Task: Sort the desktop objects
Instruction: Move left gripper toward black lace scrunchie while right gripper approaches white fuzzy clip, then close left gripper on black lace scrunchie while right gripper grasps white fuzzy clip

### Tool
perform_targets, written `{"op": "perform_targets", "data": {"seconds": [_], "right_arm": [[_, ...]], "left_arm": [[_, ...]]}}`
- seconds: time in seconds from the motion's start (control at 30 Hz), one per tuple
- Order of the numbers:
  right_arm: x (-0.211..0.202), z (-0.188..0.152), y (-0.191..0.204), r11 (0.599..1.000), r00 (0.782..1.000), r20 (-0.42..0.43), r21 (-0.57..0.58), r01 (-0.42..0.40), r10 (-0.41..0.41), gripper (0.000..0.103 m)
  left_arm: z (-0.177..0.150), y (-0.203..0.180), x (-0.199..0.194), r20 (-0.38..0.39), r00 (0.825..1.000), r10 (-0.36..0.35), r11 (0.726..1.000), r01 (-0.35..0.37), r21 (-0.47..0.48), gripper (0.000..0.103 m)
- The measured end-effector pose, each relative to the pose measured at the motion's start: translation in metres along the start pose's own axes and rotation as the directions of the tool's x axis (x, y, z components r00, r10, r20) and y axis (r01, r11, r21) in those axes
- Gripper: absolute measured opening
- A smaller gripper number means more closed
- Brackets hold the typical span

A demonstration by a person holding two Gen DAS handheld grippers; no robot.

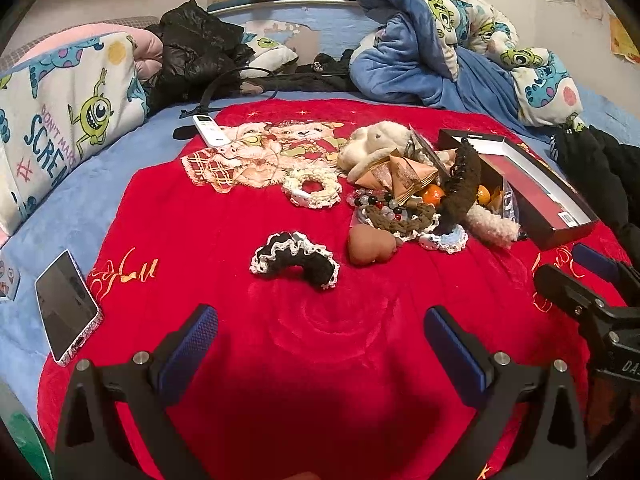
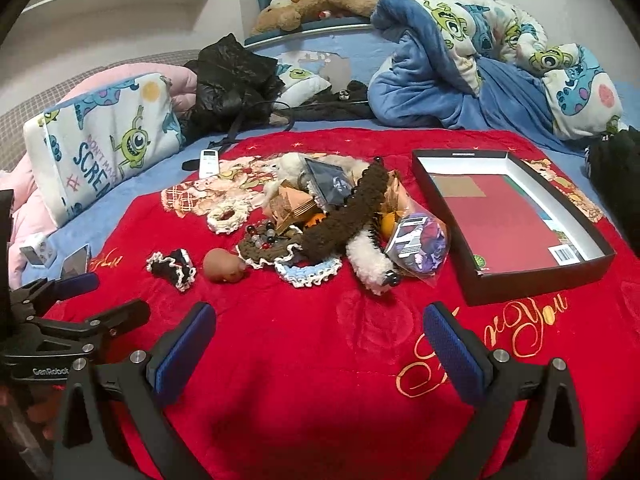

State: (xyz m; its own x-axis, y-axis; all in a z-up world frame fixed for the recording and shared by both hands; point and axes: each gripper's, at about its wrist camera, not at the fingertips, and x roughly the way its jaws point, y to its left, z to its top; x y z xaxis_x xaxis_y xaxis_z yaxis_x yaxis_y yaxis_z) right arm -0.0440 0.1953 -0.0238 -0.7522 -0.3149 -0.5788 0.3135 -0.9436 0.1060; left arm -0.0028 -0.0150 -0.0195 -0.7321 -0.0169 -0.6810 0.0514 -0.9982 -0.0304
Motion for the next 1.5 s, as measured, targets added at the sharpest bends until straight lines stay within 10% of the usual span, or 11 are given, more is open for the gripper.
{"op": "perform_targets", "data": {"seconds": [0.77, 1.5], "right_arm": [[0.02, 0.016, -0.02, 0.999, 0.999, 0.044, 0.054, -0.001, -0.002, 0.103], [0.067, 0.012, -0.044, 0.996, 0.995, -0.082, 0.073, -0.044, 0.05, 0.057]], "left_arm": [[0.009, 0.012, 0.032, -0.053, 0.998, 0.036, 0.999, -0.038, -0.038, 0.103], [0.02, 0.005, 0.091, -0.114, 0.993, -0.018, 0.999, 0.015, -0.032, 0.103]]}}
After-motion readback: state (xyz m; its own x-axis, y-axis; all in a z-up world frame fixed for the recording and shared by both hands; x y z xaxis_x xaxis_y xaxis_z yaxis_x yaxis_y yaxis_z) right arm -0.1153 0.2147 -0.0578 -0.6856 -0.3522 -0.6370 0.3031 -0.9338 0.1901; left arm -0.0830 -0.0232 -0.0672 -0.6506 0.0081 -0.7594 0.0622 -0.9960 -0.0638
